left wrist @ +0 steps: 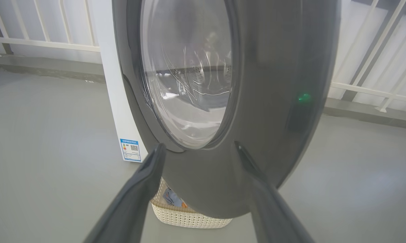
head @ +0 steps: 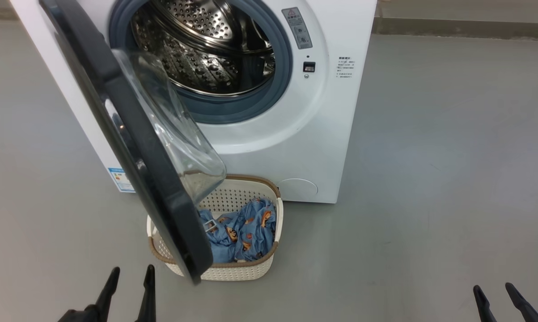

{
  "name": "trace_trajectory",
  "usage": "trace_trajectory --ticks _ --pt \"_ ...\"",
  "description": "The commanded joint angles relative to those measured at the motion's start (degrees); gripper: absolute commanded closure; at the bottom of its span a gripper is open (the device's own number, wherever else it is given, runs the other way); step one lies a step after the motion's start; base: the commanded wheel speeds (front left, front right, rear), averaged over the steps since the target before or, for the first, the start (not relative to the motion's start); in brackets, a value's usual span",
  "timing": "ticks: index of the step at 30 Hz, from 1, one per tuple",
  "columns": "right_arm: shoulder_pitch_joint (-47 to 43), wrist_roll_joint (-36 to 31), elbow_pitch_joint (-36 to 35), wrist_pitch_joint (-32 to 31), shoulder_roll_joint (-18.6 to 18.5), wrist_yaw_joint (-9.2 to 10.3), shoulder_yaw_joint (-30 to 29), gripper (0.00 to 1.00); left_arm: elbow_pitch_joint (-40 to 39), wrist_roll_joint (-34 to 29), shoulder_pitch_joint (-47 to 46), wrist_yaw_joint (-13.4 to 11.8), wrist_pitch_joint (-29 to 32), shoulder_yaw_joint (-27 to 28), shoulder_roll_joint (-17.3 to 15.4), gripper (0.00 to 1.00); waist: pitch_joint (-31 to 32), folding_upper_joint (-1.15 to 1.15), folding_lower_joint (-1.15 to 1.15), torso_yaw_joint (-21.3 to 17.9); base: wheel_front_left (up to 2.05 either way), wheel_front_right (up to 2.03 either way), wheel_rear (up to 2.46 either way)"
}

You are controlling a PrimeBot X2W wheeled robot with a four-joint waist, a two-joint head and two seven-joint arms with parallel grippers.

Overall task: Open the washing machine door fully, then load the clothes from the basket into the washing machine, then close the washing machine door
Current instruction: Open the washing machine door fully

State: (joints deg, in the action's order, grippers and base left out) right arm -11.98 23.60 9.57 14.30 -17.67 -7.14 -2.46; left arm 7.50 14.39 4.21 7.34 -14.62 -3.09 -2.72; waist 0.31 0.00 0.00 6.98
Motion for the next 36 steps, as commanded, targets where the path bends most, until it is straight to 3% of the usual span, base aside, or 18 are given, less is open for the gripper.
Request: trace_trajectory --ticks 1,8,9,10,11,18,22,26,29,34,36 --pt "0.12 -0.68 -0.99 0.70 -1.12 -0.35 0.73 0.00 -1.05 -0.20 -0.78 0.14 -0.38 2.01 -0.32 0.00 0.04 0.00 0.00 0.14 0.00 0.00 0.00" --pt "-0.54 -1.44 -0.59 0.70 -0.19 -0.35 0.16 0.00 -0.38 0.27 -1.32 0.14 -0.38 2.57 -0.26 0.00 0.21 0.00 0.00 0.62 0.00 0.00 0.00" --pt "-0.50 -1.57 -0.59 0.70 -0.17 -0.35 0.11 0.00 -0.74 0.59 -1.53 0.14 -0.38 2.93 -0.25 0.14 0.21 0.00 0.00 0.69 0.00 0.00 0.00" --pt "-0.44 -1.68 -0.58 0.70 -0.15 -0.35 0.07 0.00 -1.28 0.95 -1.77 0.14 -0.38 3.44 -0.24 0.64 0.23 0.00 0.00 0.73 0.00 0.00 0.00" --pt "-0.38 -1.76 -0.57 0.70 -0.12 -0.35 0.02 0.00 -2.11 1.33 -2.02 0.14 -0.38 4.26 -0.22 1.00 0.28 0.00 0.00 0.77 0.00 0.00 0.00" --pt "-0.15 -2.20 -1.10 0.70 -0.09 -0.35 -0.31 0.00 -13.61 5.62 -4.68 -0.21 -0.38 11.34 -0.18 1.00 0.12 0.00 0.00 1.05 0.00 0.00 0.00" --pt "-0.15 -2.44 -1.36 0.70 -0.25 -0.35 -0.45 0.00 -22.50 6.76 -6.12 -1.24 -0.38 10.73 -0.17 1.00 0.03 0.00 0.00 1.04 0.00 0.00 0.00" --pt "-0.10 -2.67 -1.63 0.70 -0.18 -0.35 -0.74 0.00 -30.09 5.43 -6.78 -1.60 -0.38 4.55 -0.17 1.00 -0.03 0.00 0.00 0.98 0.00 0.00 0.00" --pt "-0.03 -2.67 -1.78 0.70 -0.03 -0.35 -0.68 0.00 -31.60 4.52 -6.26 -2.11 -0.38 -2.58 -0.17 1.00 -0.01 0.00 0.00 0.87 0.00 0.00 0.00" --pt "0.49 -2.58 -2.02 0.70 0.10 -0.35 -0.17 0.00 -24.92 4.88 -5.68 -1.94 -0.38 -14.59 -0.16 1.00 -0.23 0.00 0.00 0.67 0.00 0.00 0.00" --pt "0.59 -2.51 -2.08 0.70 0.22 -0.35 -0.14 0.00 -22.88 5.35 -5.85 -1.85 -0.38 -15.74 -0.16 1.00 -0.25 0.00 0.00 0.66 0.00 0.00 0.00"
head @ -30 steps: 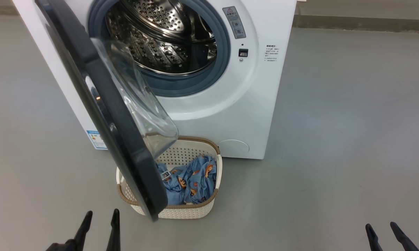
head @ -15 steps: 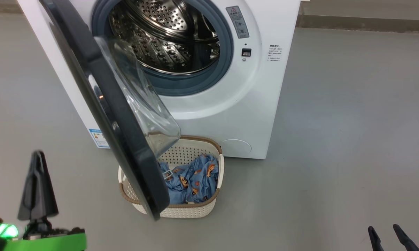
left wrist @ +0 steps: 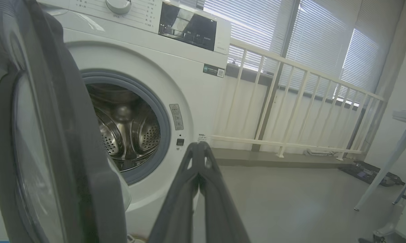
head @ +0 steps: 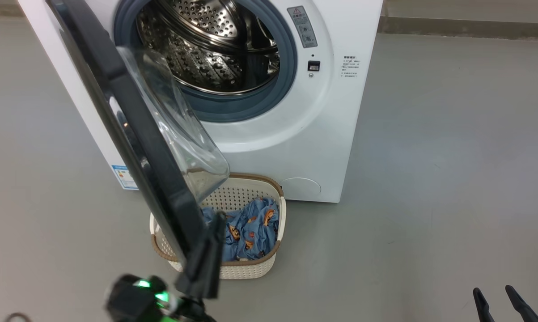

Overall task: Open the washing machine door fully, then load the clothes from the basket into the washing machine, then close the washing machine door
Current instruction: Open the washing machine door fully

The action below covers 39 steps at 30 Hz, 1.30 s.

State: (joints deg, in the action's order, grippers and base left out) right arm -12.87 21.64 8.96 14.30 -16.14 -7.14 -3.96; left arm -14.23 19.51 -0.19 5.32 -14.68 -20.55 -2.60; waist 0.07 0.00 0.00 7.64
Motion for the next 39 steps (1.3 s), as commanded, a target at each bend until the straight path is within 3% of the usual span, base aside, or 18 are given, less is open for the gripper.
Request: trace_trajectory --ticks 1,7,13,27,39 --pt "1.55 -0.47 -1.52 0.70 -1.23 -0.35 1.39 0.00 0.94 0.68 -1.79 0.35 -0.32 0.64 -0.28 1.00 -0.02 0.00 0.00 -0.01 0.00 0.00 0.00" --pt "1.96 -0.17 -1.70 0.70 -1.22 -0.35 1.67 0.00 13.27 3.27 -4.98 1.40 -0.32 -1.81 -0.28 1.00 -0.20 0.00 0.00 -0.10 0.00 0.00 0.00" --pt "2.44 -0.11 -1.86 0.70 -1.22 -0.35 1.82 0.00 19.68 5.85 -8.24 1.85 -0.32 -0.56 -0.28 1.00 -0.39 0.00 0.00 -0.44 0.00 0.00 0.00" --pt "2.86 -0.07 -2.23 0.70 -1.09 -0.35 1.33 0.00 26.62 9.36 -12.16 2.12 -0.32 4.29 -0.28 1.00 -0.77 0.00 0.00 -0.85 0.00 0.00 0.00" --pt "2.63 -0.15 -2.61 0.70 -0.71 -0.35 0.93 0.00 27.11 10.81 -10.84 2.15 -0.32 7.19 -0.28 1.00 -0.24 0.00 0.00 -0.52 0.00 0.00 0.00"
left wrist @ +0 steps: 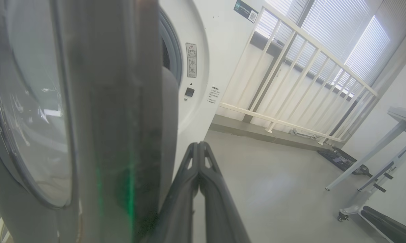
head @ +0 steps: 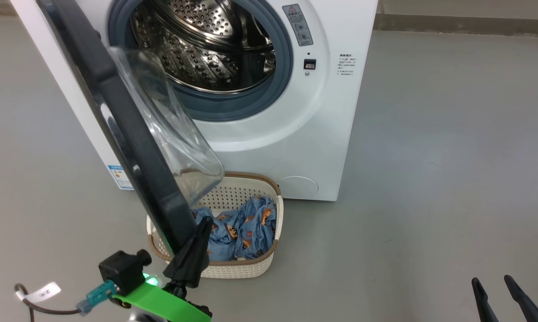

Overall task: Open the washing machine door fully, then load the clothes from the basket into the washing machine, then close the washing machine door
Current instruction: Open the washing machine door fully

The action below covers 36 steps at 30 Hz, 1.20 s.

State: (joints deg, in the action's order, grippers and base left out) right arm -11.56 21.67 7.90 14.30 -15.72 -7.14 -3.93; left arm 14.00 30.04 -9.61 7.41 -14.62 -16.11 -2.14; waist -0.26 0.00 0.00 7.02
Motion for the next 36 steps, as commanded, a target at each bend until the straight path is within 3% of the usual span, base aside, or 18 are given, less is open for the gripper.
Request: trace_trajectory --ticks 1,18,36 --pt "1.25 -0.21 -1.58 0.70 -1.12 -0.35 0.85 0.00 -1.02 0.21 -1.32 0.07 -0.38 2.94 -0.74 1.00 0.16 0.00 0.00 0.19 0.00 0.00 0.00" --pt "0.86 -0.41 -1.98 0.70 -0.61 -0.35 1.12 0.00 1.02 -1.90 0.75 0.07 -0.38 7.52 -0.74 1.00 0.72 0.00 0.00 1.21 0.00 0.00 0.00" --pt "0.55 -0.44 -2.15 0.70 0.00 -0.35 0.80 0.00 -4.08 -3.63 7.29 -1.05 -0.38 15.10 -0.74 1.00 0.88 0.00 0.00 3.71 0.00 0.00 0.00"
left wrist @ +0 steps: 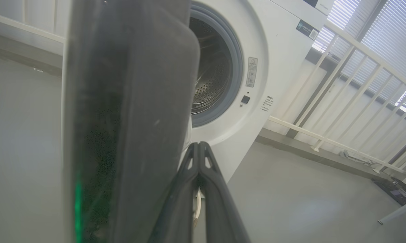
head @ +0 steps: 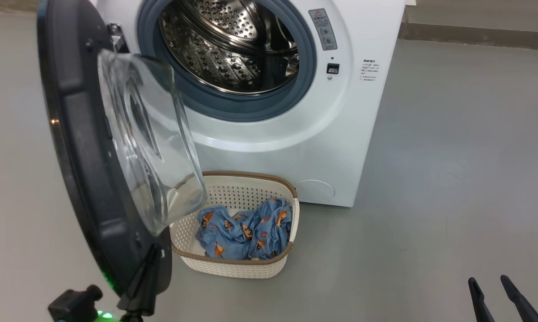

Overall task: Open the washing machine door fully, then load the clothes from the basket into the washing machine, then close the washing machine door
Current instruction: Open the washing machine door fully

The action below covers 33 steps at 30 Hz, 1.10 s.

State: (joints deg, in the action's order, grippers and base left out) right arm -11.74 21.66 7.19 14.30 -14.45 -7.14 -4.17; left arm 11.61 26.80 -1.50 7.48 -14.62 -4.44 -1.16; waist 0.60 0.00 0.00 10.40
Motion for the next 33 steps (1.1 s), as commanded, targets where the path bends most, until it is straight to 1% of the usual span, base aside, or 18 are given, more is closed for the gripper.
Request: trace_trajectory --ticks 1,7,12,15,16,23,33 --pt "0.71 -0.42 -1.44 0.70 -1.23 -0.35 1.05 0.00 -2.03 -0.55 -0.54 -1.34 -0.38 3.95 -1.72 1.00 0.04 0.00 0.00 0.51 0.00 0.00 0.00" --pt "0.63 -0.47 -1.51 0.70 -0.95 -0.35 1.39 0.00 -3.12 -1.52 0.47 -2.34 -0.38 8.34 -1.72 1.00 0.09 0.00 0.00 1.41 0.00 0.00 0.00" --pt "0.70 -0.51 -1.61 0.70 -0.84 -0.35 1.40 0.00 -3.10 -2.64 0.20 -2.33 -0.38 12.51 -1.72 1.00 -0.11 0.00 0.00 1.90 0.00 0.00 0.00" --pt "0.71 -0.52 -1.67 0.70 -0.84 -0.35 1.36 0.00 -2.91 -3.01 -0.20 -2.25 -0.38 14.04 -1.72 1.00 -0.26 0.00 0.00 2.04 0.00 0.00 0.00" --pt "0.86 -0.48 -1.64 0.70 -0.92 -0.35 1.37 0.00 -2.47 -3.43 -0.77 -2.20 -0.38 15.63 -1.79 1.00 -0.49 0.00 0.00 2.09 0.00 0.00 0.00" --pt "1.52 -0.46 -1.96 0.70 -1.20 -0.35 1.21 0.00 1.00 -3.48 -4.83 -1.79 -0.38 21.58 -2.28 1.00 -1.73 0.00 0.00 2.20 0.00 0.00 0.00" --pt "3.02 -0.36 -2.33 0.70 -1.90 -0.35 0.77 0.00 6.87 -7.02 -12.40 -2.08 -0.38 28.76 -4.79 1.00 -4.67 0.00 0.00 2.26 0.00 0.00 0.00"
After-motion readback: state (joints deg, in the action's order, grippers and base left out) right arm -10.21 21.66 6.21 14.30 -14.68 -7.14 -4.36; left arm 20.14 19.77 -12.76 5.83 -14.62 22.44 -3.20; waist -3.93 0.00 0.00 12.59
